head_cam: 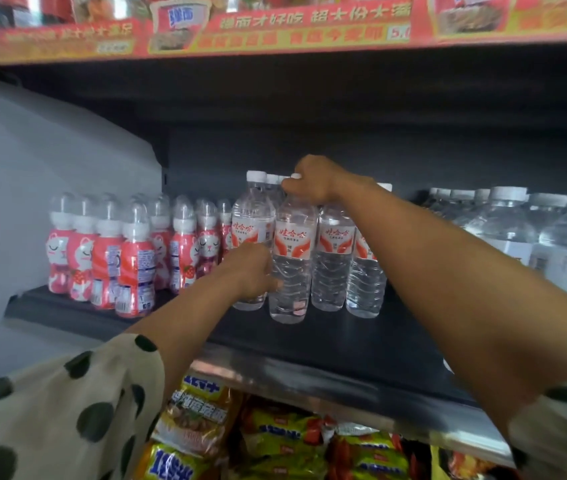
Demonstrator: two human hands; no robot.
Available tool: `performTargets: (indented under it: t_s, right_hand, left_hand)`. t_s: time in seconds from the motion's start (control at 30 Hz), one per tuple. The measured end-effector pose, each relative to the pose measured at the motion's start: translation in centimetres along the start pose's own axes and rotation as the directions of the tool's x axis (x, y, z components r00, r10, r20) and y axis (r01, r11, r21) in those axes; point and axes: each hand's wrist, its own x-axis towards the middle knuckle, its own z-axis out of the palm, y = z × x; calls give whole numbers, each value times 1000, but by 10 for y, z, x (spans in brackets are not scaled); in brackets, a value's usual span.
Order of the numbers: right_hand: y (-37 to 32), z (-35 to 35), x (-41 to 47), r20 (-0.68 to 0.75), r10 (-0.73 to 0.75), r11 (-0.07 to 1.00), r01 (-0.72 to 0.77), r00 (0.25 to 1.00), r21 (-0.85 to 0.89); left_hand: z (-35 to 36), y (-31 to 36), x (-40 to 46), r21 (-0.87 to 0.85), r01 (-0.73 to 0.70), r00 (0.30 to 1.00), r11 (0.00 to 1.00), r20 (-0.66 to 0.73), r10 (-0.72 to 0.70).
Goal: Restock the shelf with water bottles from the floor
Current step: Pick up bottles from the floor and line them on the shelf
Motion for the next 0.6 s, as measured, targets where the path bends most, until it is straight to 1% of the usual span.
performTargets:
  t_s: [0.1, 0.23, 0.4, 0.6]
  right_hand:
    - [3, 3, 5, 11, 1, 1000, -2, 1000, 27]
    - [5, 5, 9, 5, 3, 999, -3, 1000, 33]
    - [3, 5, 9, 0, 13, 999, -13, 1000, 29]
    - [3, -1, 4, 39, 61, 998, -61, 997, -11]
  left_hand:
    - [6, -1, 3, 72, -11, 999, 997, -42, 14]
    - [10, -2, 8, 82, -7, 996, 997, -88, 14]
    - [11, -1, 7, 106, 8, 994, 994, -110, 4]
    - [8, 0, 1, 129, -9, 994, 992, -107, 23]
